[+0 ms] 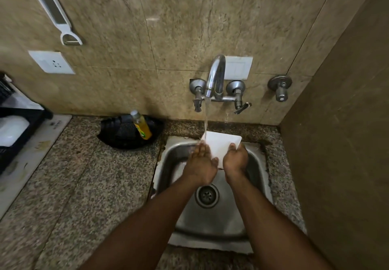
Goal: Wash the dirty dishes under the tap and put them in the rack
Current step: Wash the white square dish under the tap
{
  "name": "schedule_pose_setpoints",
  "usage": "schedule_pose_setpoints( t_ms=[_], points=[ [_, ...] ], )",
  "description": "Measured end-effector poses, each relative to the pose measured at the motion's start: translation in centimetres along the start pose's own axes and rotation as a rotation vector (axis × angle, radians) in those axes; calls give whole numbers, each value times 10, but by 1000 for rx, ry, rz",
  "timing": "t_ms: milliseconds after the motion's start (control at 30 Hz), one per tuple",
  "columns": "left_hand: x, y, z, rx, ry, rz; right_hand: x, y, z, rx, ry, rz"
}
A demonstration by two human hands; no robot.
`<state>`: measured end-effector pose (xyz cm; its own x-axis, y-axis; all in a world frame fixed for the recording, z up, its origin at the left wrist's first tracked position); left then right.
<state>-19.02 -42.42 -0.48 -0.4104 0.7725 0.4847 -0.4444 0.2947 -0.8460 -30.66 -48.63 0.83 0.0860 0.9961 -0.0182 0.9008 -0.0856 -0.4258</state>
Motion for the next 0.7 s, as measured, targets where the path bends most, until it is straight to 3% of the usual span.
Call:
schedule_pose_setpoints(
  t_ms=[267,333,400,500,567,700],
  points=[
    [-23,-9,-22,-14,142,119,14,8,-6,7,-48,-35],
    [-22,-16,-30,193,87,240,12,7,-9,-13,-86,-42],
    [-23,-21,-48,584,-90,318,12,6,-12,-12,-104,-61],
    [-33,-9,-66,1174,-299,229,13,8,-12,-25,-70,-73],
    [-33,-6,-70,1333,-425,155,15,11,-15,-62,-78,-62],
    [-25,-8,-58,1533,-469,-50,10,8,-20,-66,-62,-24]
  ],
)
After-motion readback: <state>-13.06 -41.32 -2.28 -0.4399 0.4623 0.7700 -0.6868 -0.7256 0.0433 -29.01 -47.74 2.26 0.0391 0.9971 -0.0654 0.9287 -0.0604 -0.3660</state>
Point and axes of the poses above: each hand's wrist, its own x-axis away from the middle knuckle, its own y-axis out of the palm, z = x × y, the point moved 5 cm from there along -x, towards the middle knuckle, and after that the axes turned 15 degrees about -y, right-handed, at the moved point
